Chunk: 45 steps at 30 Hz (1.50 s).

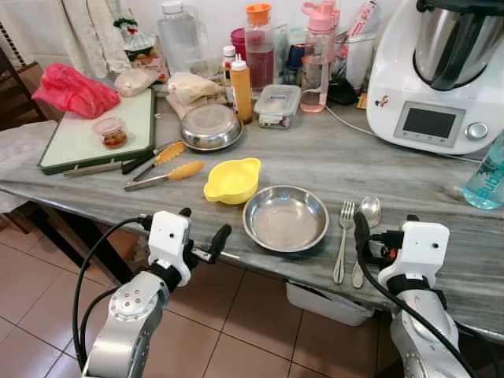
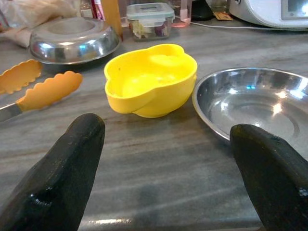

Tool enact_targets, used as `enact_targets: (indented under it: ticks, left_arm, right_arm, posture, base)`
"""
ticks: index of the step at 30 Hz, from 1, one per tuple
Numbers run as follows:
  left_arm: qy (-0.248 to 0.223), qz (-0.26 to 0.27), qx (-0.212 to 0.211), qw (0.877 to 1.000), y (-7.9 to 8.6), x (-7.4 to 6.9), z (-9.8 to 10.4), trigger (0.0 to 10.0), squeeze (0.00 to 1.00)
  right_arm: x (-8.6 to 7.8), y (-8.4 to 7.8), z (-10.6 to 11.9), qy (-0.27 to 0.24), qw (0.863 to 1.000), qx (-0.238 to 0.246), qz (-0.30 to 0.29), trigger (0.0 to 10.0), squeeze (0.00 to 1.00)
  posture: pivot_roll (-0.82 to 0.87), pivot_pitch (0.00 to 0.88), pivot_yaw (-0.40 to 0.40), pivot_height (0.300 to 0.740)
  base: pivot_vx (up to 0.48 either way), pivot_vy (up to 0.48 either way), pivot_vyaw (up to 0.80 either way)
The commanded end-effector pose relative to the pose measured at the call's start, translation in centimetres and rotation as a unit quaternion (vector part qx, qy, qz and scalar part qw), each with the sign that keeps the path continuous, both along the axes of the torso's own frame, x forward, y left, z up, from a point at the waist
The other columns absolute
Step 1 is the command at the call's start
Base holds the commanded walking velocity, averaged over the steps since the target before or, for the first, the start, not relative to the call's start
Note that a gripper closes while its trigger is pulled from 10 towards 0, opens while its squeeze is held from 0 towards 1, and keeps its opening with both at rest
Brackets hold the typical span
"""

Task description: Setting the table

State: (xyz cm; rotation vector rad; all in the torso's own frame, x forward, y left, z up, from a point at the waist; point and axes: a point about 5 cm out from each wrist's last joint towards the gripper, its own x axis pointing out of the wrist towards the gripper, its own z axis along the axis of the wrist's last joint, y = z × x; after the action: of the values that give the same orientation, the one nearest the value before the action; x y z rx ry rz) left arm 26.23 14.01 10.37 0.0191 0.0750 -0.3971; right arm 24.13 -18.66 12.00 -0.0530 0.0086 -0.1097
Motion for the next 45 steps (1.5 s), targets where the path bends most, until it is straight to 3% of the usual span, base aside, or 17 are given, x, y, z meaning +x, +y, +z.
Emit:
enact_targets:
  ticks: [1,7,8,9,10,20,33,45]
  left_arm:
    - [-0.008,0.008,0.007,1.0,0.3,0.3,0.2,10.0,0.0]
    - [-0.009,0.019,0.01,1.0,0.4,0.5,0.2,10.0,0.0]
    - [-0.01,0.02,0.01,1.0,0.4,0.6,0.2,10.0,0.0]
    - [-0.01,0.02,0.01,1.0,0.4,0.6,0.2,10.0,0.0]
    - [-0.011,0.025,0.008,1.0,0.5,0.6,0.2,10.0,0.0]
    - [-0.014,0.055,-0.005,0.998,0.6,1.1,0.4,10.0,0.0]
    - [-0.012,0.085,-0.024,0.996,0.1,0.6,-0.1,10.0,0.0]
    - [-0.012,0.091,-0.02,0.996,-0.1,0.5,-0.2,10.0,0.0]
  right_arm:
    - [0.1,-0.1,0.0,0.003,1.0,0.005,0.002,10.0,1.0]
    - [0.2,0.0,0.0,0.0,1.0,0.005,0.005,10.0,1.0]
    - [0.2,0.1,0.0,-0.001,1.0,0.005,0.007,10.0,0.93]
    - [0.2,0.1,0.0,-0.001,1.0,0.005,0.007,10.0,0.93]
    - [0.2,0.2,0.0,-0.002,1.0,0.003,0.01,10.0,0.0]
    - [0.4,0.1,0.0,0.002,1.0,-0.007,0.02,10.0,0.0]
    - [0.9,0.0,0.4,0.008,0.998,-0.026,0.052,10.0,0.0]
    - [1.1,0.0,0.3,0.015,0.998,-0.02,0.055,10.0,0.0]
  posture:
    - [-0.06,0.0,0.065,0.74]
    - [-0.06,0.0,0.07,0.74]
    - [-0.06,0.0,0.07,0.74]
    - [-0.06,0.0,0.07,0.74]
    - [-0.06,0.0,0.07,0.74]
    - [-0.06,0.0,0.048,0.74]
    - [-0.06,0.0,-0.027,0.74]
    - [-0.06,0.0,-0.022,0.74]
  base:
    - [0.0,0.0,-0.8]
    - [0.0,0.0,-0.8]
    - [0.0,0.0,-0.42]
    - [0.0,0.0,-0.42]
    - [0.0,0.0,0.0]
    - [0.0,0.0,0.0]
    - [0.0,0.0,0.0]
    - [0.0,0.0,-0.11]
